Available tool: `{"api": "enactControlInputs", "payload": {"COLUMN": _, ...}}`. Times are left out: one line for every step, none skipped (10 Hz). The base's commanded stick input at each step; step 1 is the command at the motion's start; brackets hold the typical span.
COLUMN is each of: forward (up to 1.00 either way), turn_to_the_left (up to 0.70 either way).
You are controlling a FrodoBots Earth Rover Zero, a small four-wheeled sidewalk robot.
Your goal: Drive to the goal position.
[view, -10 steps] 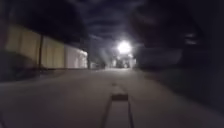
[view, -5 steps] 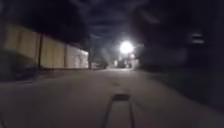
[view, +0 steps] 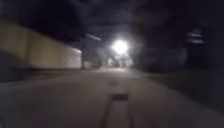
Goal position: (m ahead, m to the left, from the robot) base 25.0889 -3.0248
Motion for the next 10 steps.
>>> {"api": "enactControlInputs", "payload": {"forward": 0.70, "turn_to_the_left": -0.17}}
{"api": "enactControlInputs", "payload": {"forward": 0.70, "turn_to_the_left": 0.00}}
{"api": "enactControlInputs", "payload": {"forward": 0.70, "turn_to_the_left": 0.00}}
{"api": "enactControlInputs", "payload": {"forward": 0.70, "turn_to_the_left": 0.00}}
{"api": "enactControlInputs", "payload": {"forward": 0.70, "turn_to_the_left": 0.00}}
{"api": "enactControlInputs", "payload": {"forward": 0.70, "turn_to_the_left": 0.00}}
{"api": "enactControlInputs", "payload": {"forward": 0.70, "turn_to_the_left": 0.00}}
{"api": "enactControlInputs", "payload": {"forward": 0.70, "turn_to_the_left": 0.00}}
{"api": "enactControlInputs", "payload": {"forward": 0.70, "turn_to_the_left": 0.00}}
{"api": "enactControlInputs", "payload": {"forward": 0.70, "turn_to_the_left": 0.00}}
